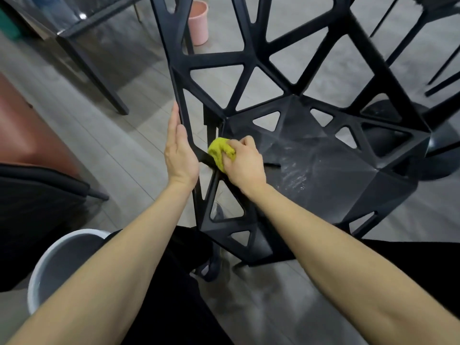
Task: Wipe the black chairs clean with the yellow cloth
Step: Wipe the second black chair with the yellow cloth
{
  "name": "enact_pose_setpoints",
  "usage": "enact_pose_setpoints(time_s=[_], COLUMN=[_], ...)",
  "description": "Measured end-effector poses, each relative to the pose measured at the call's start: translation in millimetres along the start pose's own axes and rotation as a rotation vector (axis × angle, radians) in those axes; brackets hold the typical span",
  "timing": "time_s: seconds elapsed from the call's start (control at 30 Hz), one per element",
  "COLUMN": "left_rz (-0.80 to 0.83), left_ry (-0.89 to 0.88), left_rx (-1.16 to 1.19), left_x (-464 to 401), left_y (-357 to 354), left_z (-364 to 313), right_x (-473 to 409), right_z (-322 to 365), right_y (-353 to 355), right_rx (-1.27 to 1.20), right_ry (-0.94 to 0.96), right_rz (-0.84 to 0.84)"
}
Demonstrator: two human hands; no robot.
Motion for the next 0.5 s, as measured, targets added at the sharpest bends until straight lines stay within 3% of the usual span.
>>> enact_pose_setpoints(time_s=[0.17, 0.27, 0.37, 0.43, 0.5], left_rz=[-0.002, 0.0, 0.01, 0.022, 0.016], left_ry=[-0.001, -0.007, -0.029, -0.031, -0.042], left_rx=[0.029, 0.025, 0.03, 0.003, 0.01], left_x=[-5, -5, -4, -6, -7], left_y=[-1, -2, -4, -5, -3], left_z=[4, 4, 2, 1, 2], right_x=[4, 19, -4, -12, 10], right_z=[17, 19, -28, -13, 23], right_y=[6, -3, 10, 17, 7], right_rx=[-0.155, -0.105, 0.088, -0.042, -0.172], right_ry=[0.114, 0.194, -0.007, -0.03, 0.08], right_rz=[0.06, 0.041, 0.106, 0.066, 0.047])
Point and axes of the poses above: each hand's wrist, its own x-axis away from the middle knuckle, its own y-axis out of the back of the hand, z = x × y, the point moved 8 cm from there along -x, towards the middle knuckle, and after that the axes turned 1 degree about z, right-handed, at the moved point
